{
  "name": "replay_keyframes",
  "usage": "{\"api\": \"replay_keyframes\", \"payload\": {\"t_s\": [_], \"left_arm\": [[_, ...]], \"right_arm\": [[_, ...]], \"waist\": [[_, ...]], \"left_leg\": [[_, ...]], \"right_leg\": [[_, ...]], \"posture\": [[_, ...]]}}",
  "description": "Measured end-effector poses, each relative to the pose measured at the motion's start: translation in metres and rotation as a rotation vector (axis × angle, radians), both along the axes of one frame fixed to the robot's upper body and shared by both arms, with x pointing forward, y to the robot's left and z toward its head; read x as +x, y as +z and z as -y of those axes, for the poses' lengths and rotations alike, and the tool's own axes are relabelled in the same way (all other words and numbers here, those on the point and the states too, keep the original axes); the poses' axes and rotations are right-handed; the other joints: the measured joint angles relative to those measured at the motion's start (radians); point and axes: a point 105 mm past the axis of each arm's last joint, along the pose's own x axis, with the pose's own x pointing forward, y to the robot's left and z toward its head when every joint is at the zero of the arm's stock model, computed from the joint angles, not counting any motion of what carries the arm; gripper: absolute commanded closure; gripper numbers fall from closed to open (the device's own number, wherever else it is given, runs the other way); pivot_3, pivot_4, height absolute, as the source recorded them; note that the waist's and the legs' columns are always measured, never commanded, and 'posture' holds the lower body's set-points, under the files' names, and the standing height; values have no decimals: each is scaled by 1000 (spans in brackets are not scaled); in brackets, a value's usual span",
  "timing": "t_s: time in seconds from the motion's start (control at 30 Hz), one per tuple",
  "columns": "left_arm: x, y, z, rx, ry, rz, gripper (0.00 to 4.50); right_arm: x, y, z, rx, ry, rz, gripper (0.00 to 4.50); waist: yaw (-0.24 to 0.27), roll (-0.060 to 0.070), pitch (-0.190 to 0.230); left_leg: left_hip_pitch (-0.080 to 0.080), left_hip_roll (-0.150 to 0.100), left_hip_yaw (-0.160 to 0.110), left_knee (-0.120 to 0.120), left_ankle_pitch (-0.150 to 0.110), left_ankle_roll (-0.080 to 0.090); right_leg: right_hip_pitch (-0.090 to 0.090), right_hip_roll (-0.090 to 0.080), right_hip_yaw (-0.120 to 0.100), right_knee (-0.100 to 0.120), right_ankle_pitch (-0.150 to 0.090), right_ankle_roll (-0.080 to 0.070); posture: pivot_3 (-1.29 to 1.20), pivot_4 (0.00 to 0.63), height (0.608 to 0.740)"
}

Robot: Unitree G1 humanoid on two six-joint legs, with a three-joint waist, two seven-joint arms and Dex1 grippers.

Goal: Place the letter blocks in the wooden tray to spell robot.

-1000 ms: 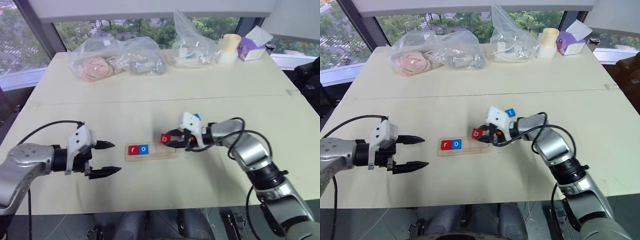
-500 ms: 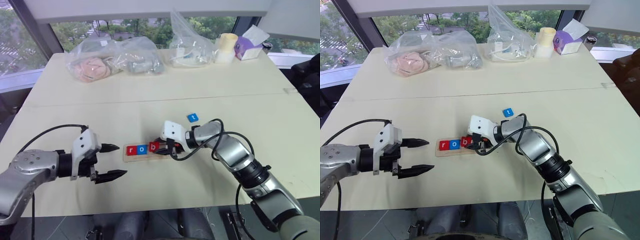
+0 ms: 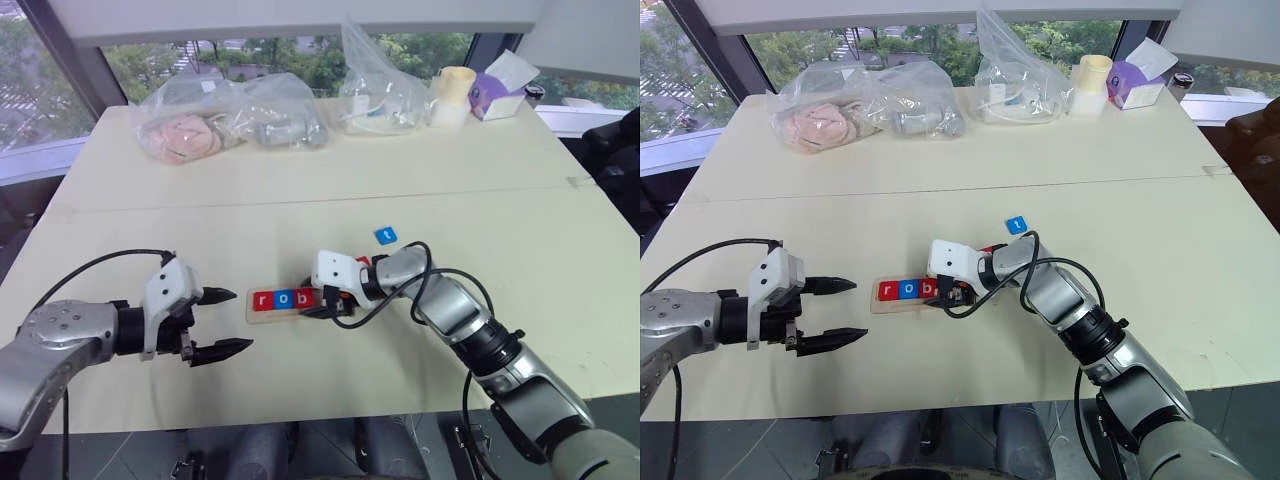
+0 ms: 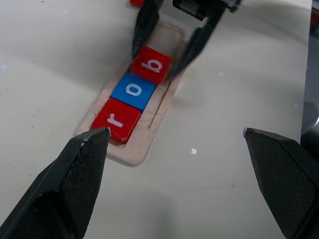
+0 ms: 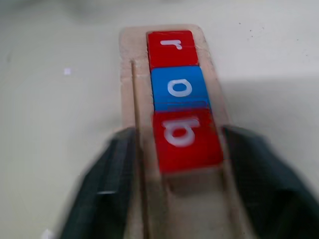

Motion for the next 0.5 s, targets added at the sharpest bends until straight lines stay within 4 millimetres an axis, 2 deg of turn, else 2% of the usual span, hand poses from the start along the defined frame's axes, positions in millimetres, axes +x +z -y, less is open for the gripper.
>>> {"api": "replay_keyframes", "payload": {"t_s": [0.03, 0.33, 0.4, 0.5], "left_arm": [[0, 0, 0, 0, 0, 1, 0], [2, 1, 4, -5, -15, 9, 0], [4, 3, 6, -13, -13, 20, 0], [10, 13, 10, -60, -1, 62, 0]], "right_arm": [[1, 0, 0, 1, -2, 6, 64], [9, 12, 0, 42, -42, 46, 64], [15, 22, 6, 92, -103, 44, 64], [27, 50, 22, 240, -245, 43, 64]], "waist": [[0, 0, 0], [0, 0, 0], [1, 0, 0], [4, 0, 0]], "left_leg": [[0, 0, 0, 0, 0, 0], [0, 0, 0, 0, 0, 0], [0, 0, 0, 0, 0, 0], [0, 0, 0, 0, 0, 0]], "right_leg": [[0, 0, 0, 0, 0, 0], [0, 0, 0, 0, 0, 0], [0, 0, 0, 0, 0, 0], [0, 0, 0, 1, 0, 0]], "posture": [[0, 150, 740], [0, 150, 740], [0, 150, 740], [0, 150, 740]]}}
